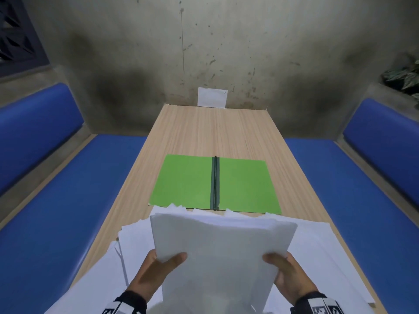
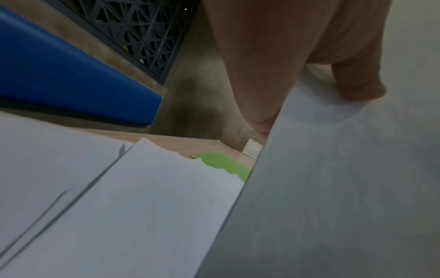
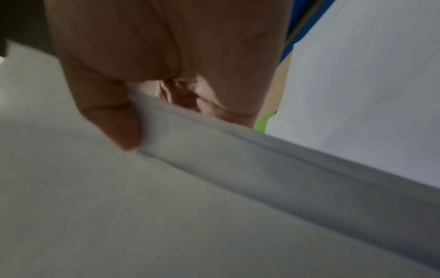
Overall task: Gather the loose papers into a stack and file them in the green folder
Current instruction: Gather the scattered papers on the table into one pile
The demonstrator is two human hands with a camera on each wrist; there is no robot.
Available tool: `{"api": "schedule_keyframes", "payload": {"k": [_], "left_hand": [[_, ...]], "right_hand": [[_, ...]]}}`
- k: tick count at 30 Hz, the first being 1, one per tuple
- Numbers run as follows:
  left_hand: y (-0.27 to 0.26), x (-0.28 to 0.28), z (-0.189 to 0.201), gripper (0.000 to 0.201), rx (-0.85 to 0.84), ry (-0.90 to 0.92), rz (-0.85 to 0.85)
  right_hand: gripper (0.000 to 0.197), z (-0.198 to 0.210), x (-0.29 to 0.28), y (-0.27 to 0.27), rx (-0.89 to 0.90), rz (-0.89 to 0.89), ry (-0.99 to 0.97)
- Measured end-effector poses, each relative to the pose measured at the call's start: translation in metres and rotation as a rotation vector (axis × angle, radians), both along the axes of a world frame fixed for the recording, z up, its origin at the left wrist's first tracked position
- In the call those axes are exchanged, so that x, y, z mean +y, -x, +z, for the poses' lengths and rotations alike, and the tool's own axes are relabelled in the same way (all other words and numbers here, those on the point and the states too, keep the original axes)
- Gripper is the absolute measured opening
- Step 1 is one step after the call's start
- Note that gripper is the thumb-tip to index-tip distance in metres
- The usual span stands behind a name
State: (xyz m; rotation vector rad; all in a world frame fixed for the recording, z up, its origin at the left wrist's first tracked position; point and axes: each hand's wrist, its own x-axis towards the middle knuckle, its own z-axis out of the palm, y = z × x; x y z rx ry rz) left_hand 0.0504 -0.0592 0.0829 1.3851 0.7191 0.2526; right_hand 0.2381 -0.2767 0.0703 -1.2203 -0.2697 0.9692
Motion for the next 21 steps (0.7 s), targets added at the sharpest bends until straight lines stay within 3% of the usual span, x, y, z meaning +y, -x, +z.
{"api": "schedule_keyframes", "payload": {"k": [1, 2, 5, 7, 9, 10, 12, 15, 18, 21], "left_hand": [[0.001, 0.000, 0.004, 0.006, 0.013, -0.001, 0.017], [0.003, 0.000, 0.005, 0.006, 0.014, -0.015, 0.019], [0.008, 0.002, 0.011, 0.009, 0.007, -0.014, 0.010], [0.009, 0.003, 0.012, 0.011, -0.007, 0.030, 0.008], [0.008, 0.006, 0.010, 0.035, -0.020, 0.063, 0.022], [0.007, 0.008, 0.007, 0.053, -0.023, 0.069, 0.037], [0.006, 0.010, 0.006, 0.079, -0.044, 0.077, 0.049], [0.004, 0.009, 0.005, 0.092, -0.063, 0.109, 0.024], [0.003, 0.004, 0.005, 0.088, -0.073, 0.099, 0.036], [0.003, 0.002, 0.007, 0.045, -0.116, 0.144, 0.075]], "right_hand": [[0.034, 0.002, -0.001, -0.001, 0.030, -0.040, -0.019], [0.022, 0.004, -0.002, -0.004, 0.020, -0.070, -0.004], [0.030, 0.014, -0.007, -0.008, -0.088, -0.032, 0.083], [0.025, 0.021, -0.005, -0.006, -0.175, -0.002, 0.127], [0.013, 0.026, -0.002, -0.004, -0.222, 0.023, 0.111], [0.018, 0.029, 0.000, -0.003, -0.240, 0.042, 0.088], [0.050, 0.030, 0.004, -0.002, -0.246, 0.091, 0.066], [0.063, 0.035, 0.011, 0.004, -0.227, 0.118, 0.036], [0.067, 0.041, 0.018, 0.008, -0.280, 0.078, 0.046], [0.059, 0.043, 0.022, 0.007, -0.301, 0.018, 0.061]]}}
